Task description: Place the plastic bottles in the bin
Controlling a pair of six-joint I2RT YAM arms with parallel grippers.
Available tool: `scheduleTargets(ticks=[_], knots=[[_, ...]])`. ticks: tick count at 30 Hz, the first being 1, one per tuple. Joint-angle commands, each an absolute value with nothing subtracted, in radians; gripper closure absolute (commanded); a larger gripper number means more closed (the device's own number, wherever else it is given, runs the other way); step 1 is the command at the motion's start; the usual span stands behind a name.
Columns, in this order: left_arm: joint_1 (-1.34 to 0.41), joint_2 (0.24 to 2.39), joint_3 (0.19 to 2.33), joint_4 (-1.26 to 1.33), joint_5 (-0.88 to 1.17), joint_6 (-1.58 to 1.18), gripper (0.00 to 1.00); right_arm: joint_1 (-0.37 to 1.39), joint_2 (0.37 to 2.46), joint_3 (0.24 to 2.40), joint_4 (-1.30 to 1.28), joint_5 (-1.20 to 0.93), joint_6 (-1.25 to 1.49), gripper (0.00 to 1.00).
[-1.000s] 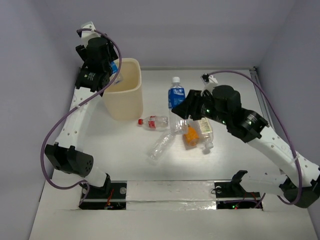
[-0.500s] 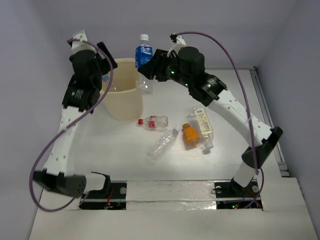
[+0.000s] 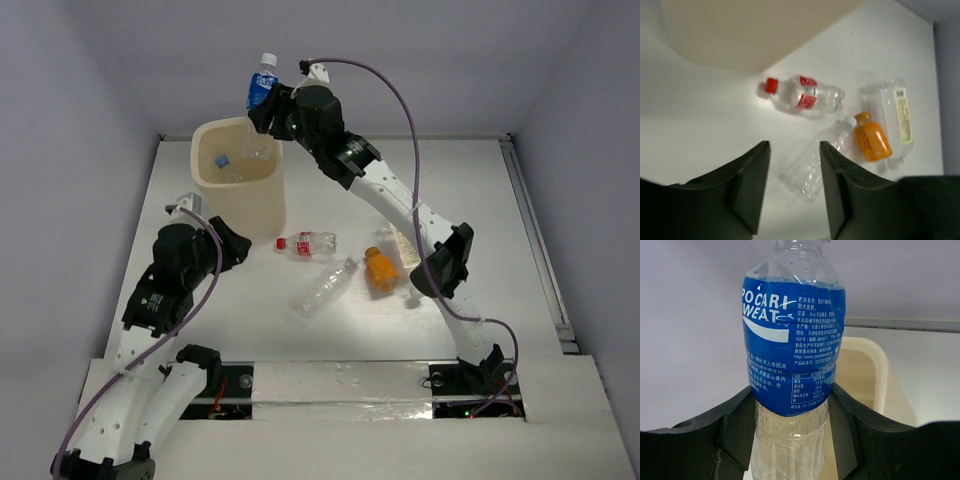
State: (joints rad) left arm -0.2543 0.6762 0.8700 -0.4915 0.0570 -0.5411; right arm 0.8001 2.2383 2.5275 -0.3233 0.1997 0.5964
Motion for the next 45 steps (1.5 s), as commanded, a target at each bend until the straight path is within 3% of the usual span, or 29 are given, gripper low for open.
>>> scheduleTargets(ticks=[1,4,8,14,15,16,17,18,20,24,28,32,33,36,37,40,45], knots=[[-0.27,0.618,0.772,-0.477,0.222,-0.572,0.56,0.808,2.264,2.606,-0.261,0.258,0.557,0.43],[-0.291,0.615,0.71,-0.425,0.287,-0.563,0.39,0.83,2.263,2.585,-0.242,0.273,0.5,0.31],[-0.395,0.67,0.692,-0.364,0.273,-0.557,0.28,0.83,2.214,2.537,-0.229,0.276,0.473,0.11],[-0.526,0.83,0.695,-0.249,0.23,-0.549,0.25,0.83,2.071,2.395,-0.223,0.282,0.428,0.06],[-0.563,0.874,0.698,-0.223,0.215,-0.548,0.25,0.83,2.007,2.32,-0.215,0.29,0.426,0.14],[-0.583,0.896,0.701,-0.207,0.209,-0.546,0.25,0.83,1.97,2.319,-0.215,0.291,0.426,0.15],[-0.604,0.917,0.706,-0.196,0.198,-0.543,0.25,0.83,1.927,2.224,-0.207,0.291,0.423,0.21],[-0.626,0.963,0.713,-0.186,0.19,-0.538,0.25,0.83,1.881,2.16,-0.198,0.285,0.419,0.46],[-0.69,1.011,0.739,-0.163,0.163,-0.522,0.25,0.83,1.719,1.922,-0.173,0.281,0.407,0.84],[-0.782,1.159,0.798,-0.146,0.124,-0.48,0.25,0.83,1.447,1.514,-0.178,0.264,0.411,0.94],[-0.821,1.259,0.856,-0.156,0.071,-0.446,0.23,0.83,1.205,1.17,-0.236,0.245,0.507,0.94],[-0.831,1.333,0.897,-0.176,0.014,-0.4,0.19,0.83,1.007,0.944,-0.326,0.222,0.609,0.81],[-0.831,1.363,0.906,-0.181,0.009,-0.388,0.18,0.83,0.974,0.908,-0.336,0.218,0.623,0.65],[-0.831,1.431,0.933,-0.192,-0.038,-0.344,0.16,0.83,0.899,0.819,-0.371,0.221,0.655,0.39],[-0.831,1.448,0.945,-0.195,-0.041,-0.333,0.16,0.83,0.893,0.809,-0.383,0.219,0.66,0.35],[-0.831,1.506,0.953,-0.198,-0.022,-0.31,0.16,0.83,0.91,0.805,-0.431,0.207,0.658,0.27],[-0.831,1.54,0.92,-0.166,0.024,-0.314,0.17,0.821,0.968,0.804,-0.479,0.181,0.646,0.23]])
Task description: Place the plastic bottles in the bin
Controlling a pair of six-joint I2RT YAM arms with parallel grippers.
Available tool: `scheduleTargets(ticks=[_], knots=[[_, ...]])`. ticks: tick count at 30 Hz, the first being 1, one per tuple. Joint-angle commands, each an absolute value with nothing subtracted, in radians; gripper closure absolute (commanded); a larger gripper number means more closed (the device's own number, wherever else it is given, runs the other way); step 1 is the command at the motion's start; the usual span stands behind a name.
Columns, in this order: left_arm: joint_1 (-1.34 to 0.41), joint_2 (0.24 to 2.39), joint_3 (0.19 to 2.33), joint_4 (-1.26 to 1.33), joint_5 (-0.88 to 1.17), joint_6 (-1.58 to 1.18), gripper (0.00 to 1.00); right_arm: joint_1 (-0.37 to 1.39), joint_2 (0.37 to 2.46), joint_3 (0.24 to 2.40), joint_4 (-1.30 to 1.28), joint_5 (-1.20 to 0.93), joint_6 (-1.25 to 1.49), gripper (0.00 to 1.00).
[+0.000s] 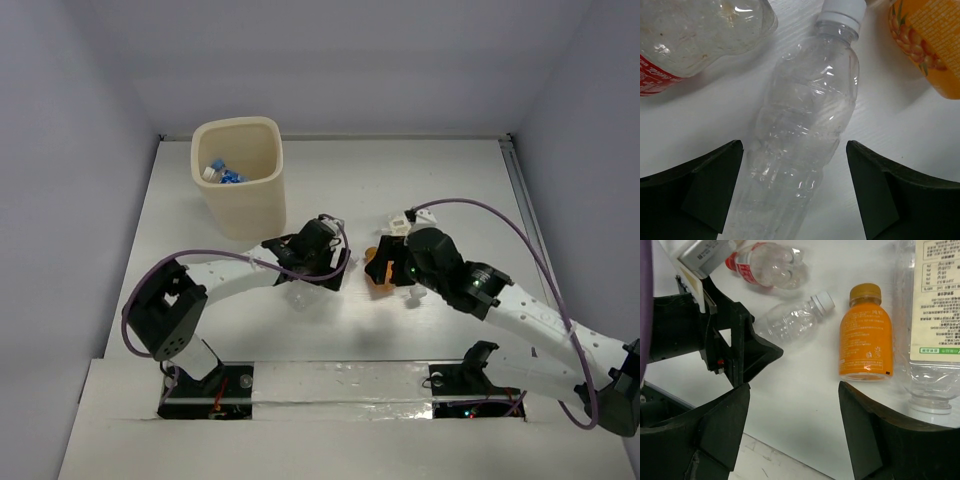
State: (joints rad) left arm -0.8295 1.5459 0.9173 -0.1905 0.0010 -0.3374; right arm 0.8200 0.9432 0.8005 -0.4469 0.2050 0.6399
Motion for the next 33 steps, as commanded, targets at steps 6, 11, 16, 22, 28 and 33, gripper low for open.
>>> scheduleTargets(ticks=[6,11,16,22,28,33], knots=[[-0.831,1.548,0.861,-0.129,0.038,-0.336,0.36,0.793,1.031,0.818,-0.508,0.175,0.615,0.22],[-0.831,1.477,0.83,-0.146,0.066,-0.366,0.52,0.747,1.156,0.9,-0.532,0.184,0.543,0.22],[-0.831,1.264,0.873,-0.294,-0.035,-0.423,0.56,0.701,1.253,0.954,-0.526,0.155,0.489,0.22],[-0.816,1.063,1.046,-0.417,-0.155,-0.462,0.56,0.683,1.379,1.017,-0.529,0.114,0.442,0.22],[-0.671,1.078,1.302,-0.413,-0.187,-0.405,0.56,0.683,1.457,0.988,-0.515,0.101,0.428,0.19],[-0.468,1.199,1.509,-0.384,-0.117,-0.35,0.56,0.683,1.485,0.965,-0.508,0.095,0.425,0.14]])
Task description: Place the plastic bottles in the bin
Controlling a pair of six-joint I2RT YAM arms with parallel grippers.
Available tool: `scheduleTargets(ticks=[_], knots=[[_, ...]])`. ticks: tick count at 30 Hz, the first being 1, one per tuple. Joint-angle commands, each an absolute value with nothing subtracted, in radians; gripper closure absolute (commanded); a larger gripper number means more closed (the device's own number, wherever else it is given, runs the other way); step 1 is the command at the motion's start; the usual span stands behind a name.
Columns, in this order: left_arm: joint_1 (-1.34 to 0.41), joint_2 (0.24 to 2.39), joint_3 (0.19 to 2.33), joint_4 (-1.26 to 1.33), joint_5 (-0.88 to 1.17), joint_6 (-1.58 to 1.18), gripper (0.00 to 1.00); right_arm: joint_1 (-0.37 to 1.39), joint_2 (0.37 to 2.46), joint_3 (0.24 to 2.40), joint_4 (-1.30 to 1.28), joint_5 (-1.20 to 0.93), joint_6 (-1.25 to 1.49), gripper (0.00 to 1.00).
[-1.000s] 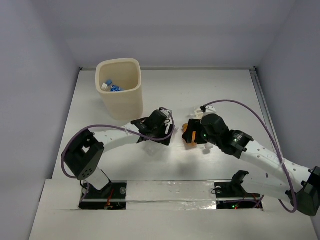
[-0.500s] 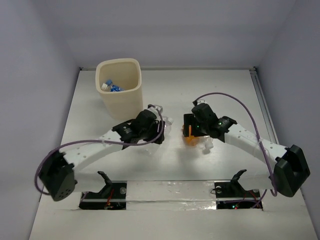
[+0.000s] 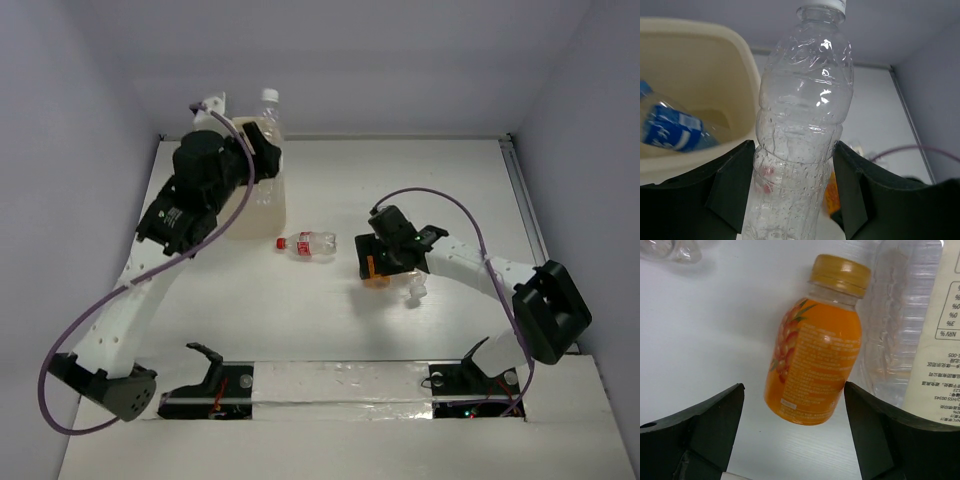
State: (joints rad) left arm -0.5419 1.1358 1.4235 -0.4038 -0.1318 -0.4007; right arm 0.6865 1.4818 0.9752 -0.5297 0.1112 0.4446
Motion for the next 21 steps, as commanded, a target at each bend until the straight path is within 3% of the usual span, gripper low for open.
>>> scheduleTargets(ticks=[1,12,14,16,21], knots=[[-0.416,1.219,1.528,-0.365,-0.104,-0.339,0.55,0.683,1.488,0.962,-0.505,0.088,0.423,0.13],[-0.223,1.374,1.549,-0.161,-0.133,-0.304,0.54,0.683,1.516,0.927,-0.457,0.051,0.433,0.18],[-0.222,1.385,1.525,-0.126,-0.156,-0.285,0.47,0.683,1.52,0.928,-0.459,0.051,0.428,0.22],[-0.198,1.397,1.513,-0.101,-0.156,-0.272,0.28,0.683,1.516,0.93,-0.462,0.048,0.428,0.3],[-0.187,1.391,1.516,-0.109,-0.117,-0.281,0.18,0.683,1.438,0.962,-0.485,0.038,0.434,0.39]])
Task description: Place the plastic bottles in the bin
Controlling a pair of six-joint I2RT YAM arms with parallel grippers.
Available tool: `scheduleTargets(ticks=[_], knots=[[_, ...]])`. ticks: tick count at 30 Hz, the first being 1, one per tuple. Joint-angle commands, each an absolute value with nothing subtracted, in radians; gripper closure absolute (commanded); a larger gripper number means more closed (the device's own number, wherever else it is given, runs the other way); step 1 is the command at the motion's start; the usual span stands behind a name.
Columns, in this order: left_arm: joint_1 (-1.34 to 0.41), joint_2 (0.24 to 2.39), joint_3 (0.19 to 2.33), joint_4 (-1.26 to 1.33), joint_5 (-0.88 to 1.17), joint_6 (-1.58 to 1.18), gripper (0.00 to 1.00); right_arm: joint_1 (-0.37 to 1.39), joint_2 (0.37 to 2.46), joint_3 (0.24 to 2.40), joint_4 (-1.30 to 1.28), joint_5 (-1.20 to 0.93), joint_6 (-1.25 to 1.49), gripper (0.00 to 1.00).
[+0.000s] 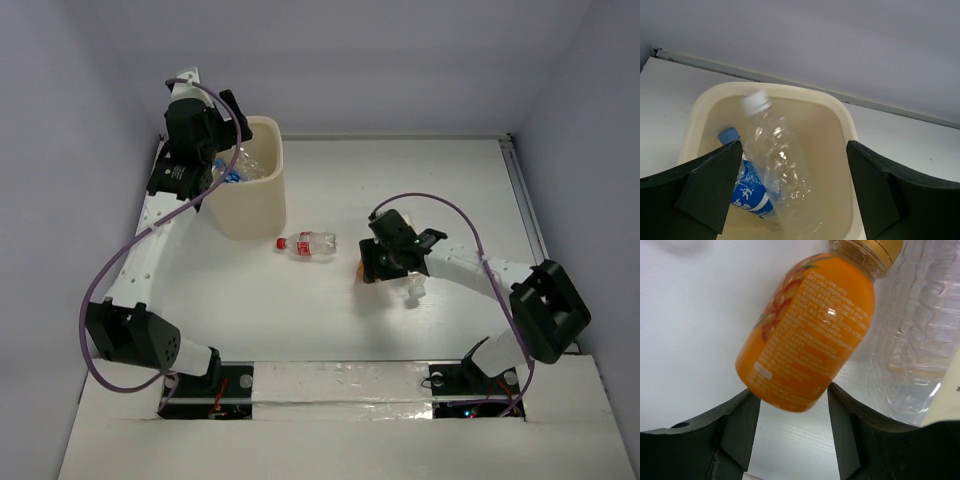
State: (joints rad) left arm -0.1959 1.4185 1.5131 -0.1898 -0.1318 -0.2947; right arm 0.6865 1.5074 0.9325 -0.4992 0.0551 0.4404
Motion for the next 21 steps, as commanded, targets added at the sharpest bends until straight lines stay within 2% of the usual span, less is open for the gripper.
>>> scheduleTargets(ticks=[1,5,10,18,21], knots=[[-0.187,1.375,1.514,-0.107,-0.103,-0.281,0.17,0.683,1.418,0.972,-0.489,0.023,0.436,0.4],[-0.187,1.321,1.484,-0.135,-0.054,-0.305,0.18,0.683,1.318,1.058,-0.499,-0.043,0.454,0.4],[-0.187,1.163,1.318,-0.146,0.104,-0.391,0.27,0.683,1.299,1.323,-0.473,-0.126,0.477,0.41],[-0.187,0.907,0.942,-0.268,0.146,-0.497,0.38,0.683,1.517,1.731,-0.324,-0.238,0.557,0.41],[-0.187,0.838,0.847,-0.296,0.153,-0.526,0.39,0.706,1.646,1.926,-0.435,-0.207,0.56,0.41]])
